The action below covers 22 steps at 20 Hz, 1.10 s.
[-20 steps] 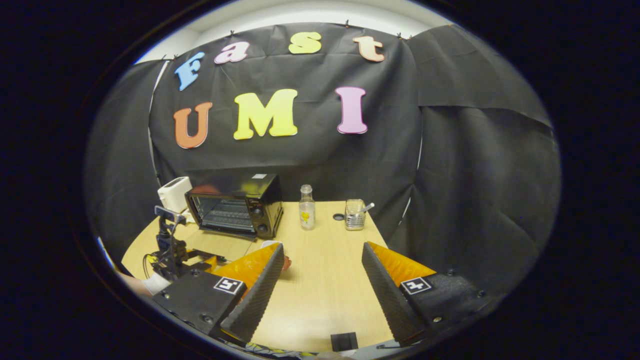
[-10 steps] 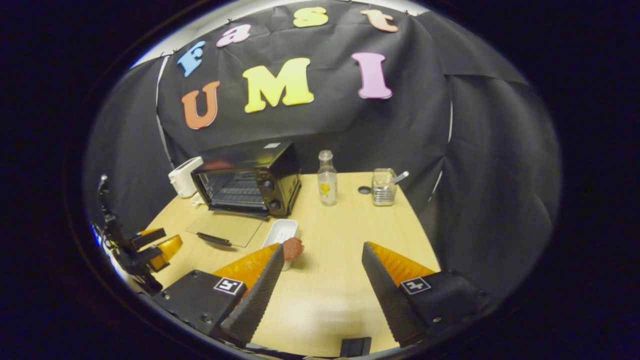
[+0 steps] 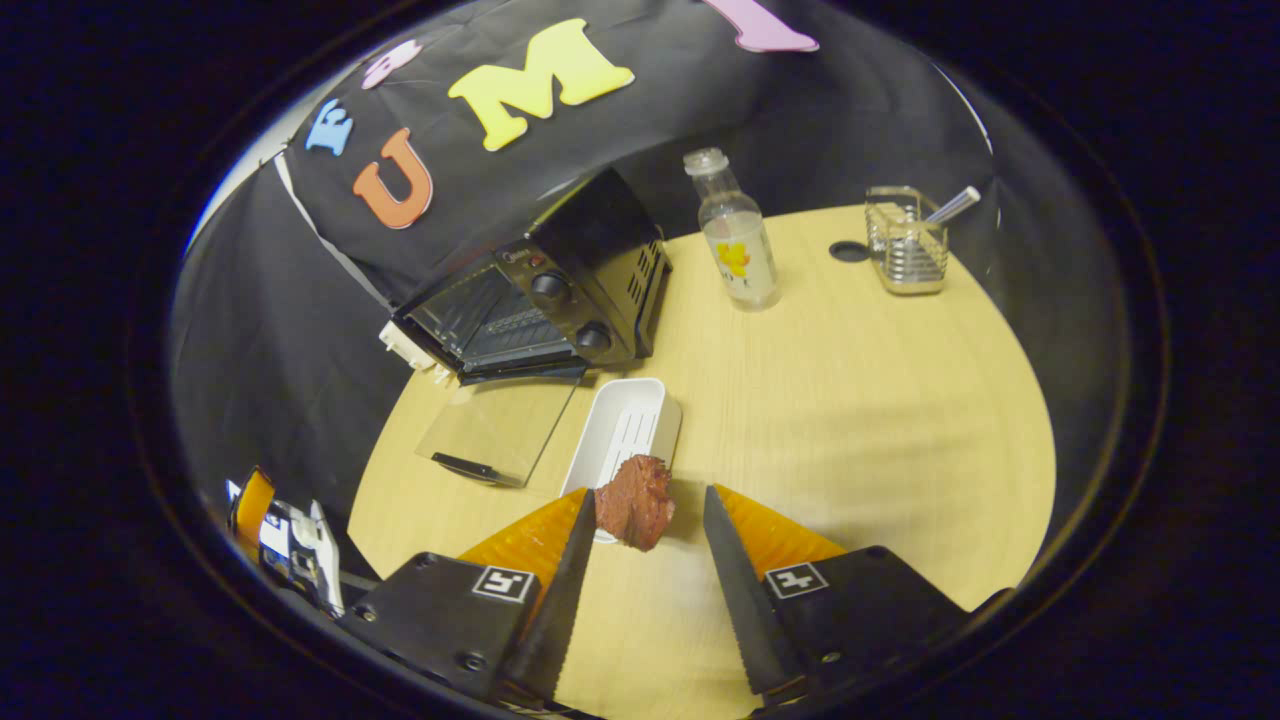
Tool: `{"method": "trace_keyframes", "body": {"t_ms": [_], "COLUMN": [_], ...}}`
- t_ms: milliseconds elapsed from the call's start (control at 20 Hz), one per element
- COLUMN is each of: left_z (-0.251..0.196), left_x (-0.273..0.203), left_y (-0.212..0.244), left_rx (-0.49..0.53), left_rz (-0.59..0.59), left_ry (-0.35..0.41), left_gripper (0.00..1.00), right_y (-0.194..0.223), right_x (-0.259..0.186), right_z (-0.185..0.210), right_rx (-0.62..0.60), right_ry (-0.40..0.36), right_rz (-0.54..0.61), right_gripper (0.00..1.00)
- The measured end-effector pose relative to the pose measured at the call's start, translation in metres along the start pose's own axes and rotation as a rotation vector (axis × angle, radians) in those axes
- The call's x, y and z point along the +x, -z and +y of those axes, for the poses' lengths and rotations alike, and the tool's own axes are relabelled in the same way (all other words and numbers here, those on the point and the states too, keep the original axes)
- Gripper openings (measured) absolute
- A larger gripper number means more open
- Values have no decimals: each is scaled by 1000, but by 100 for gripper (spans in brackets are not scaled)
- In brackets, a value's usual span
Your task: Open the electric oven with the left hand, put the food in, and close the electric oven.
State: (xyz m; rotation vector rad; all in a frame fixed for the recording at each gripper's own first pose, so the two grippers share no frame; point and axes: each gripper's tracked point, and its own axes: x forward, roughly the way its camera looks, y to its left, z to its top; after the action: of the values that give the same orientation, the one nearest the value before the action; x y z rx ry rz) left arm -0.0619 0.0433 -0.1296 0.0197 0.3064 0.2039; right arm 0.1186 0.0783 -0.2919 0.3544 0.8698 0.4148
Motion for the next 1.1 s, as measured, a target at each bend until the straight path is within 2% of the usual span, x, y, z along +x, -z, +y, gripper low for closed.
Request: {"method": "trace_keyframes", "body": {"t_ms": [100, 150, 200, 250, 300, 350, 400, 700, 900, 1100], "left_z": [-3, -3, -6, -6, -6, -6, -7, 7, 23, 45], "left_x": [-10, -14, -16, -19, -21, -23, -26, -46, -64, -90], "left_y": [-6, -9, -11, -12, -13, -14, -17, -21, -16, -4], "left_rx": [-21, -29, -39, -42, -42, -42, -41, -9, -19, -39], "left_rz": [3, 2, 4, 5, 9, 10, 6, -14, -32, -46], "left_ry": [-25, -38, -47, -58, -70, -76, -80, -107, -100, -71], "left_gripper": [97, 97, 97, 96, 97, 96, 97, 97, 97, 97], "right_y": [1, 2, 2, 3, 2, 2, 2, -10, -22, -22], "right_x": [10, 14, 17, 21, 23, 23, 24, 5, -25, -61], "right_z": [2, 5, 7, 6, 5, 5, 5, 20, 56, 108], "right_rx": [72, 111, 151, 185, 219, 254, 290, 314, 301, 335], "right_ry": [-62, -93, -115, -119, -128, -134, -145, -182, -217, -240], "right_rz": [53, 77, 94, 113, 129, 141, 150, 117, 24, -111], "right_gripper": [59, 44, 46, 35, 30, 13, 19, 14, 13, 13]}}
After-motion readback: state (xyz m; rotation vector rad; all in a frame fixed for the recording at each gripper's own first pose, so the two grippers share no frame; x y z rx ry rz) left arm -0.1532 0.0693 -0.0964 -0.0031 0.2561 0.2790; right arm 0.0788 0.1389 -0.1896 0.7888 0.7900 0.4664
